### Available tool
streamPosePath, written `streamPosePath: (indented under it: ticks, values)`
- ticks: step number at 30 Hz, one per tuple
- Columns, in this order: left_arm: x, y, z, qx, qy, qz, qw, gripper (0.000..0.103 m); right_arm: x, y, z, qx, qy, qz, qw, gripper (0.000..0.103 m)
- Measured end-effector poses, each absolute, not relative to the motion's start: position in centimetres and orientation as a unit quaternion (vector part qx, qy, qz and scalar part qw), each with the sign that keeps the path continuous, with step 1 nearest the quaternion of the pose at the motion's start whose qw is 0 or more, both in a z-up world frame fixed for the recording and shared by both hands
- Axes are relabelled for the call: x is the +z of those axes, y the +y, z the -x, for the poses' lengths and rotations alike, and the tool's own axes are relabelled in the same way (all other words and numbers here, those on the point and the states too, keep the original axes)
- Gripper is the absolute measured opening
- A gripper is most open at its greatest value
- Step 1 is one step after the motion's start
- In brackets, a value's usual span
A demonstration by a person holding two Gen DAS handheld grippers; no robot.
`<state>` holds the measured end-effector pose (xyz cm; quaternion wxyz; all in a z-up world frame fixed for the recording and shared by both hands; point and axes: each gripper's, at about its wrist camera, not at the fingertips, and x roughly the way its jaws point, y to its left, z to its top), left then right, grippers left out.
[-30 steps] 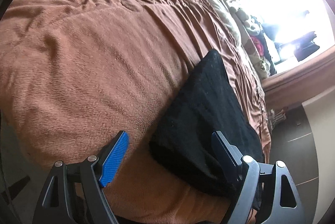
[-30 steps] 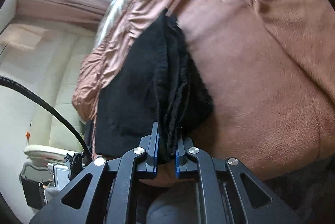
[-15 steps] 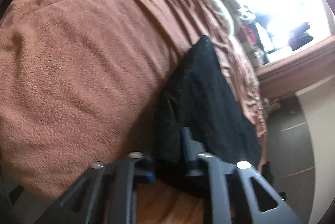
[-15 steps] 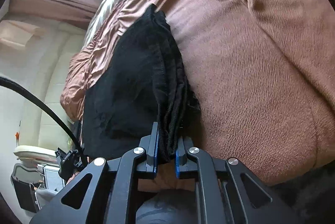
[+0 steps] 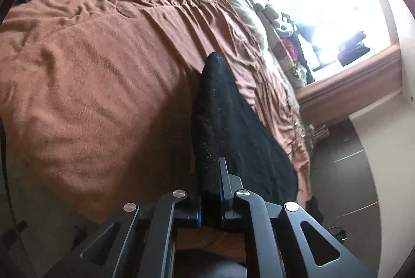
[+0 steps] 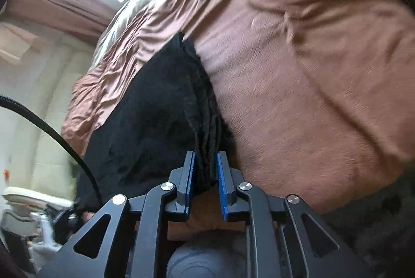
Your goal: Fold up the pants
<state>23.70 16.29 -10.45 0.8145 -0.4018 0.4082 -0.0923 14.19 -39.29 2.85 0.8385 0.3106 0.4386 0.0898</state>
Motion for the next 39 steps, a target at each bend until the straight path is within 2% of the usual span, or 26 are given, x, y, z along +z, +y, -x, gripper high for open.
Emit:
streamPosePath:
  ticks: [6,9,13,14,27,39]
  values:
    - [-12.5,16.7,-24.4,-0.081,0.425,0.406,0.805,0.011,5.9,-36.9,-12.3,0.109,0.416,-0.274,0.86,0.014]
    - [-13.3,16.8,-24.2,-0.081,0.42,0.413,0.804,0.019,6.8,-35.1,-12.1,0.124,0.417,-0.249,0.865,0.014]
    - [-14.7,17.2,-23.7,-0.091,0.394,0.454,0.794,0.054,7.5,-32.4,-12.2,0.142,0.417,-0.226,0.869,0.014]
    - [-14.9,17.2,-23.6,-0.091,0.392,0.455,0.795,0.055,7.7,-31.5,-12.4,0.148,0.419,-0.217,0.869,0.014]
    - [-12.4,15.9,-23.9,-0.043,0.347,0.418,0.838,0.059,6.6,-21.8,-15.9,0.192,0.44,-0.145,0.865,0.014]
    - [-15.3,15.8,-25.7,-0.069,0.412,0.441,0.794,0.059,4.0,-15.0,-19.4,0.221,0.492,-0.072,0.839,0.014]
